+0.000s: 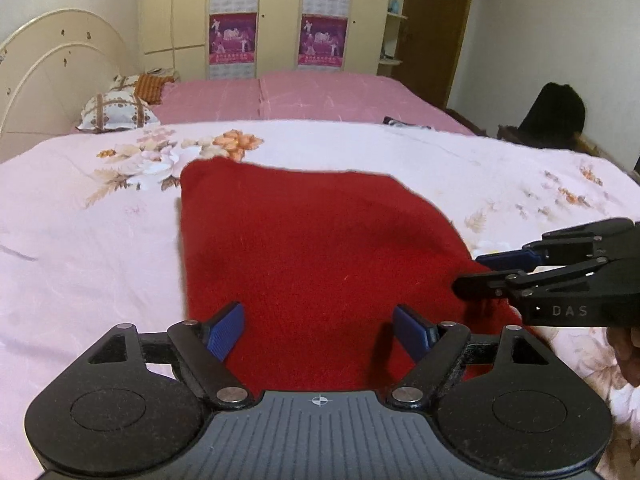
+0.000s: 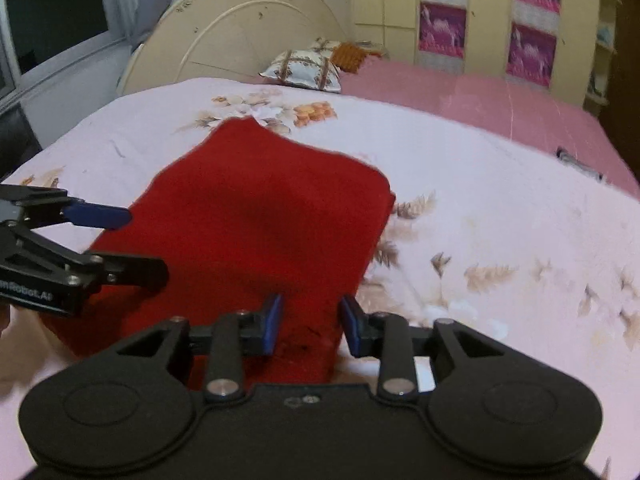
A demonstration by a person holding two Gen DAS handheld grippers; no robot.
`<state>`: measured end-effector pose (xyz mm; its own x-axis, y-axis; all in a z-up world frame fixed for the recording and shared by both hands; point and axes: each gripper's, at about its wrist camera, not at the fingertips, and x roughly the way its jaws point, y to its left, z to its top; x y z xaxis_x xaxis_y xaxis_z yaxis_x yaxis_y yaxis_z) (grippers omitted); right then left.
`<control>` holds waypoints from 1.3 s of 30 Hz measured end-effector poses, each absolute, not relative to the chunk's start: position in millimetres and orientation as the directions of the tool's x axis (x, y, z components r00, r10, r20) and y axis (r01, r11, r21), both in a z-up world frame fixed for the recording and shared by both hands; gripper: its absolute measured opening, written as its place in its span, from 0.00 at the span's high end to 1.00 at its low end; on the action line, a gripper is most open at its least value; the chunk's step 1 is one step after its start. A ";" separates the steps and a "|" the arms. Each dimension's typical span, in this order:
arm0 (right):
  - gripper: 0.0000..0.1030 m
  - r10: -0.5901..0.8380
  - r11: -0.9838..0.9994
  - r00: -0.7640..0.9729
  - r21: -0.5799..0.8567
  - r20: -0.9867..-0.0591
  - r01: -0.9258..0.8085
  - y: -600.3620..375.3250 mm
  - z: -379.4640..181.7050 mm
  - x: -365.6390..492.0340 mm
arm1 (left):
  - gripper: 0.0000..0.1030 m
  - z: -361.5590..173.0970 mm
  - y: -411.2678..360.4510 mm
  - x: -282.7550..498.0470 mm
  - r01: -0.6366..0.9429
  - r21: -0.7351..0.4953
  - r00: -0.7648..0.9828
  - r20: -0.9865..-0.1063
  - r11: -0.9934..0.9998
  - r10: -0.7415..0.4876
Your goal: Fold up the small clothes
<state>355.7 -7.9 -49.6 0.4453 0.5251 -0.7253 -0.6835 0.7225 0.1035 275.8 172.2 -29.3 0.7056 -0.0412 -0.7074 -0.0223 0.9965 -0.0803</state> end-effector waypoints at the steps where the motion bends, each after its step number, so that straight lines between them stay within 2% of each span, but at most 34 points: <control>1: 0.69 0.541 0.722 0.452 0.115 -0.709 -0.682 -11.3 -45.5 353.2 | 0.22 -25.9 173.3 274.7 -0.025 -0.088 0.713 -0.700 0.996 -0.044; 7: 0.69 0.598 0.721 0.497 0.150 -0.629 -0.677 -25.6 -29.0 350.0 | 0.22 -15.3 178.9 279.2 -0.050 -0.087 0.733 -0.679 0.995 -0.023; 13: 0.74 0.592 0.746 0.523 0.172 -0.613 -0.643 -11.9 -22.6 380.9 | 0.22 -15.4 190.0 315.6 -0.117 -0.067 0.733 -0.679 0.991 0.041; 18: 0.76 0.582 0.754 0.507 0.188 -0.636 -0.630 14.9 -39.8 408.5 | 0.22 -35.9 203.0 350.3 -0.208 -0.069 0.678 -0.729 0.976 0.093; 21: 0.79 0.531 0.765 0.484 0.149 -0.696 -0.626 25.5 -57.5 415.9 | 0.22 -51.6 208.0 358.6 -0.241 -0.050 0.629 -0.769 0.969 0.117; 22: 0.79 0.525 0.762 0.480 0.137 -0.703 -0.632 27.2 -62.6 416.5 | 0.16 -55.2 211.7 358.3 -0.263 -0.075 0.621 -0.776 0.962 0.109; 25: 0.79 0.511 0.749 0.484 0.092 -0.710 -0.656 31.0 -61.7 414.3 | 0.14 -58.9 221.6 351.0 -0.314 -0.142 0.616 -0.783 0.939 0.088; 28: 0.73 0.540 0.743 0.466 0.137 -0.701 -0.655 16.9 -47.0 410.4 | 0.14 -41.9 213.0 326.3 -0.290 -0.095 0.644 -0.755 0.952 0.120; 29: 0.62 0.549 0.746 0.476 0.147 -0.688 -0.649 7.7 -40.5 405.1 | 0.14 -35.2 209.8 312.9 -0.273 -0.097 0.661 -0.741 0.957 0.114; 31: 0.50 0.573 0.742 0.483 0.168 -0.663 -0.649 -12.2 -28.5 391.6 | 0.14 -23.0 204.5 284.7 -0.245 -0.110 0.686 -0.722 0.963 0.092; 33: 0.51 0.574 0.745 0.492 0.170 -0.655 -0.645 -32.1 -17.0 371.4 | 0.13 -10.6 196.6 256.5 -0.245 -0.086 0.702 -0.703 0.966 0.115; 34: 0.51 0.573 0.749 0.496 0.170 -0.652 -0.640 -40.6 -11.4 362.1 | 0.02 -3.8 192.2 239.5 -0.276 -0.073 0.707 -0.691 0.958 0.150; 35: 0.47 0.572 0.755 0.505 0.173 -0.646 -0.632 -50.5 -5.9 349.5 | 0.00 2.6 189.0 225.1 -0.305 -0.073 0.715 -0.676 0.950 0.178; 36: 0.43 0.564 0.764 0.516 0.169 -0.645 -0.623 -58.6 -0.4 337.5 | 0.00 8.7 184.4 207.9 -0.326 -0.086 0.726 -0.661 0.941 0.191; 38: 0.27 0.555 0.776 0.541 0.159 -0.632 -0.610 -72.9 11.4 309.7 | 0.00 16.3 175.6 182.4 -0.331 -0.103 0.728 -0.660 0.938 0.184; 39: 0.24 0.556 0.779 0.545 0.165 -0.627 -0.605 -78.9 17.3 296.7 | 0.00 19.7 171.7 171.0 -0.330 -0.106 0.727 -0.663 0.938 0.180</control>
